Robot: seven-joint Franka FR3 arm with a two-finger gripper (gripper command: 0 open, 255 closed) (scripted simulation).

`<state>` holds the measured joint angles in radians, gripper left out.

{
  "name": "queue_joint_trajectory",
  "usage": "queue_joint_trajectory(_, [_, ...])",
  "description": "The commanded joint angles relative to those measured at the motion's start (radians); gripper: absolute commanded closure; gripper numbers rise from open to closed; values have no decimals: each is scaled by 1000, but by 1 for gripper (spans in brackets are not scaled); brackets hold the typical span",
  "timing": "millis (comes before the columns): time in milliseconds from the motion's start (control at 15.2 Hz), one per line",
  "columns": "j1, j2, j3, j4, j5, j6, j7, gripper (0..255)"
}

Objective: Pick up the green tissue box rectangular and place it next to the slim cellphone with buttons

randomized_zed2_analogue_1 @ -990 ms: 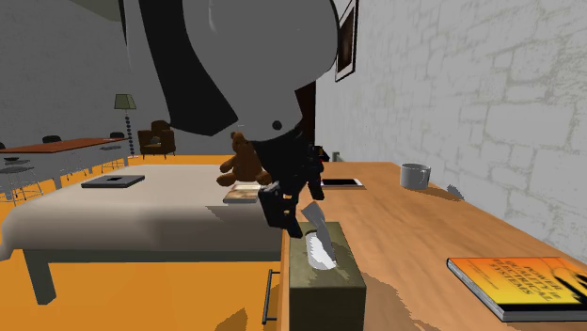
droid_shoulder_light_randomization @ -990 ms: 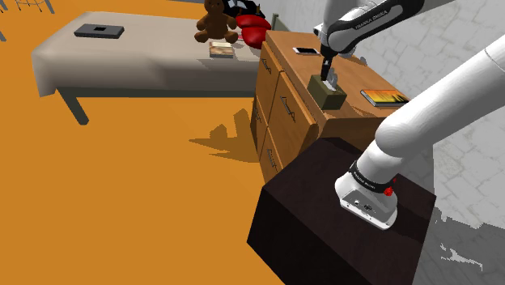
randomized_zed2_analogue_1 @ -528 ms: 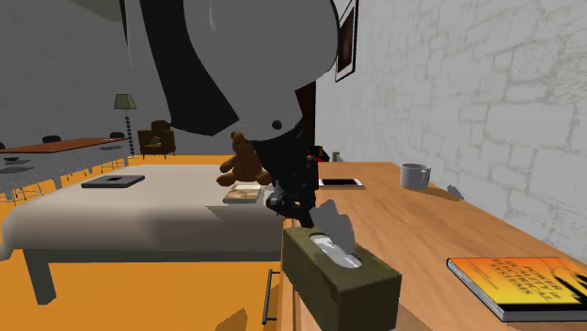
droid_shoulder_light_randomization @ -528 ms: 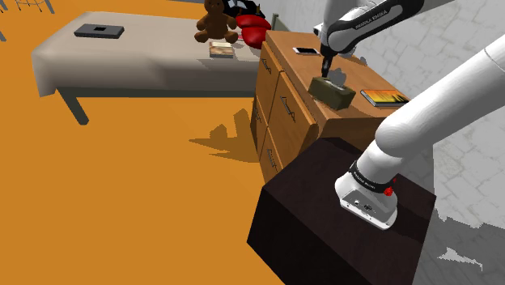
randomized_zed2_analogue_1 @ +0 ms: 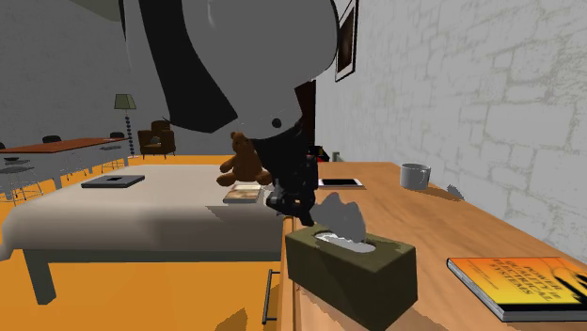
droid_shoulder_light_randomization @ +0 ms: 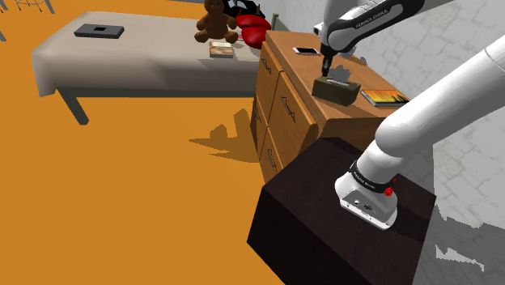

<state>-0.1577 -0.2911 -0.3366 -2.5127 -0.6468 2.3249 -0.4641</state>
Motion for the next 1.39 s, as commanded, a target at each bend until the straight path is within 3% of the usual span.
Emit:
queue_joint_trajectory(0, [2, -14, 2, 7, 8, -23, -11, 255])
queue_joint_trajectory(1320, [27, -126, 38, 178, 89, -291, -126, 255])
